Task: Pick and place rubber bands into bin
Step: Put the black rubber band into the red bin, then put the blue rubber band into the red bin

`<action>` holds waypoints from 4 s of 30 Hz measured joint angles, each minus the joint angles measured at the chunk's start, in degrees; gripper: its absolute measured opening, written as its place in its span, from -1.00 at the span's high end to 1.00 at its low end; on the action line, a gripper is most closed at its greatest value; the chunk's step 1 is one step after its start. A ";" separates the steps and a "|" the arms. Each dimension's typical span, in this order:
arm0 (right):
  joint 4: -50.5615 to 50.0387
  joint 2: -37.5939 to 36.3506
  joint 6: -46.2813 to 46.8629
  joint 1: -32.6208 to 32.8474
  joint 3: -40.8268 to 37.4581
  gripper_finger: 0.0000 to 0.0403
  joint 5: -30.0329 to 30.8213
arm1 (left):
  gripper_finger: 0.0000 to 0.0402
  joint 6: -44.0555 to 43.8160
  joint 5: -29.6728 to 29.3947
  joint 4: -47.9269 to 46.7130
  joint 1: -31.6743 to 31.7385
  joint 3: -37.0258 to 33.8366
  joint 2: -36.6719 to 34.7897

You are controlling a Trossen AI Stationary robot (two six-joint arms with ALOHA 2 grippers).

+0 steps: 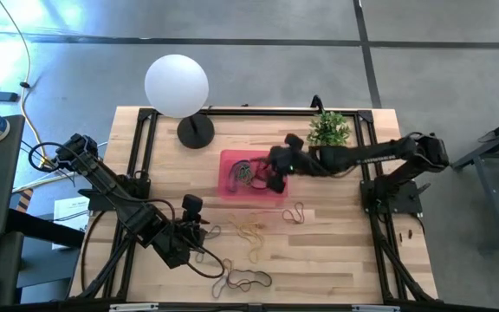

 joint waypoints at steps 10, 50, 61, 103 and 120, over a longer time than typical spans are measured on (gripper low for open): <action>-1.85 2.63 -3.78 -9.26 -0.07 0.99 -8.90 | 0.42 -1.88 -2.11 -0.31 0.00 0.00 0.00; -5.38 2.00 0.44 -9.11 -0.11 -0.04 -16.50 | 0.42 0.59 0.86 -0.75 0.00 0.00 0.00; -5.47 -9.19 3.41 3.97 -0.09 -0.05 -14.77 | 0.41 17.74 19.45 2.39 5.21 -2.61 0.00; -10.28 -7.88 30.94 35.45 -0.04 0.34 10.54 | 0.42 26.51 30.64 19.96 20.96 -11.82 16.74; -10.63 -7.85 30.39 35.30 -0.04 0.34 11.82 | 0.80 18.26 34.73 18.94 21.07 -11.32 20.55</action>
